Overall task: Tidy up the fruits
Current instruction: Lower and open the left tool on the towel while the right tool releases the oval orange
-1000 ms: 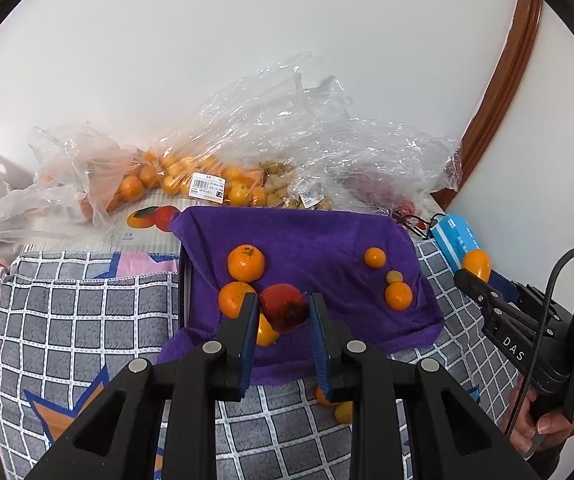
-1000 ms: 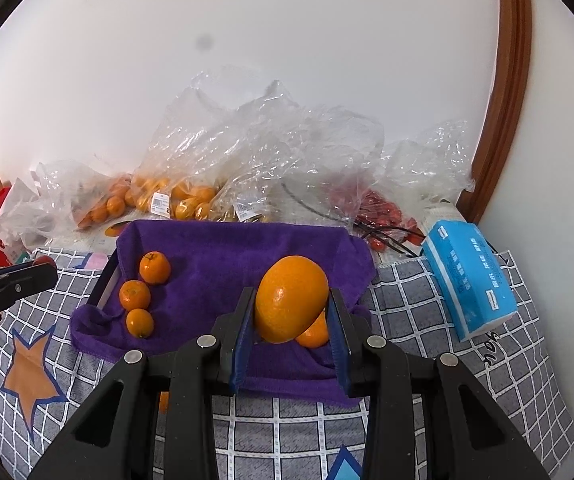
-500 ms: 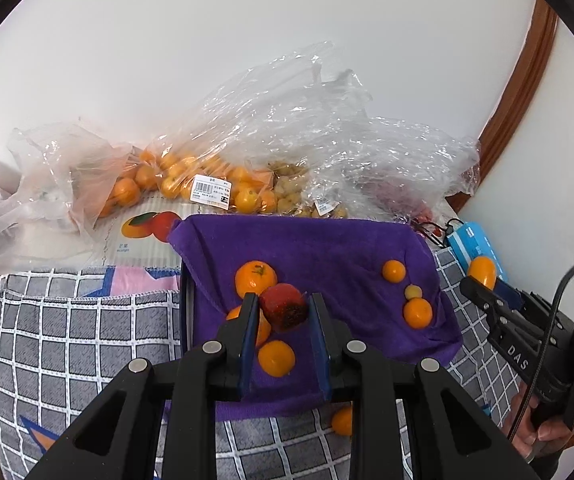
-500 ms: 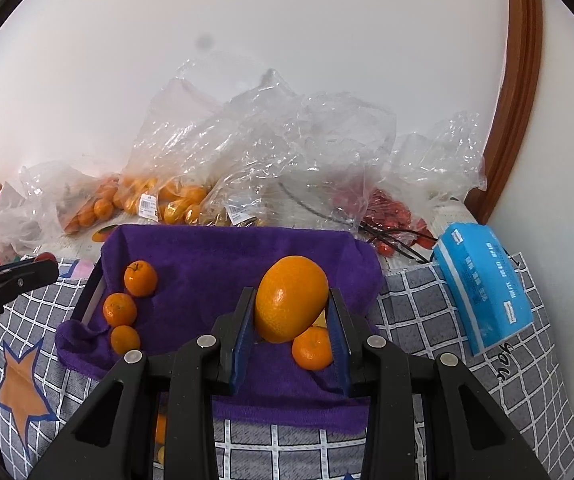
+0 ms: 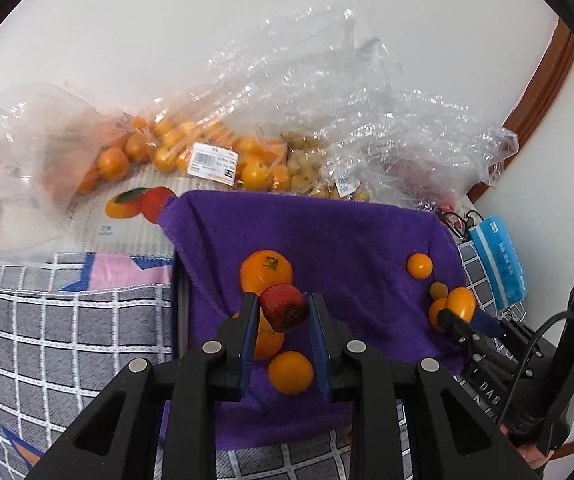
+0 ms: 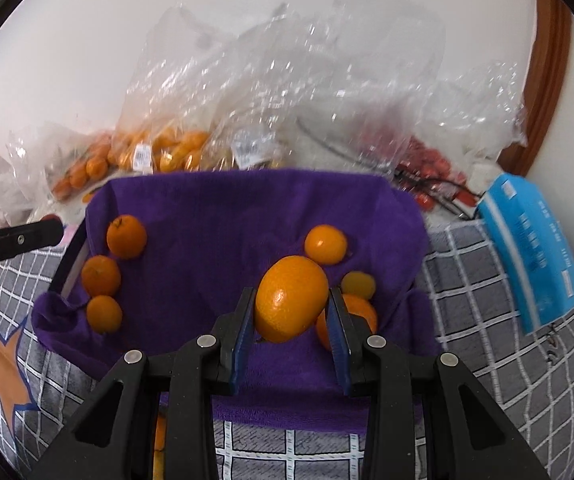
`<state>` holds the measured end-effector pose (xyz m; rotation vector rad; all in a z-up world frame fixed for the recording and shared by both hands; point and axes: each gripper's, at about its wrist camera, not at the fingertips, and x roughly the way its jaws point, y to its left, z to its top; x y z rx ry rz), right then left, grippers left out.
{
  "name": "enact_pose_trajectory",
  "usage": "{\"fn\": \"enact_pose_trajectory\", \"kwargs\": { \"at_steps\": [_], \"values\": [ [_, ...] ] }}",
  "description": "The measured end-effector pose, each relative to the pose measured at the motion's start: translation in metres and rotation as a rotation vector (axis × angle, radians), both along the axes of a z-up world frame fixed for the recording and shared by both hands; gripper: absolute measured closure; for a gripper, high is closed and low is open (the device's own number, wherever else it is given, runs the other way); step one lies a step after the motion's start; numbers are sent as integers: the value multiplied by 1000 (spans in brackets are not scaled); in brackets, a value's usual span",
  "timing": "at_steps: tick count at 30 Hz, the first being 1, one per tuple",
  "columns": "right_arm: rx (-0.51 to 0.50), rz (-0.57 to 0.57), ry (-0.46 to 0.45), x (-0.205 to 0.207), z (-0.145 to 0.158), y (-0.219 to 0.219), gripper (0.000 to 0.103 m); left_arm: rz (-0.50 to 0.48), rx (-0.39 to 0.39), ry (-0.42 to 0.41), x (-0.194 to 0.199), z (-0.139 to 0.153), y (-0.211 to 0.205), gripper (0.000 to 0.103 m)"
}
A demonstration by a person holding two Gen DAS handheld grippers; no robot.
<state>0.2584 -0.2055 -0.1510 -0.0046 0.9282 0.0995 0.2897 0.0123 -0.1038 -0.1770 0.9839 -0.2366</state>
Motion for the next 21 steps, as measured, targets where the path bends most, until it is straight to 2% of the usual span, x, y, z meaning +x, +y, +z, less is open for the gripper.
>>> {"fn": "enact_pose_trajectory", "kwargs": {
  "at_steps": [7,21],
  "values": [
    [43,6,45,2,-23,-1,68,-46,3,48,12,-21,-20,79],
    [53,39,77,5,-35,2,68,-85,1,115,26,-48,-37,79]
  ]
}}
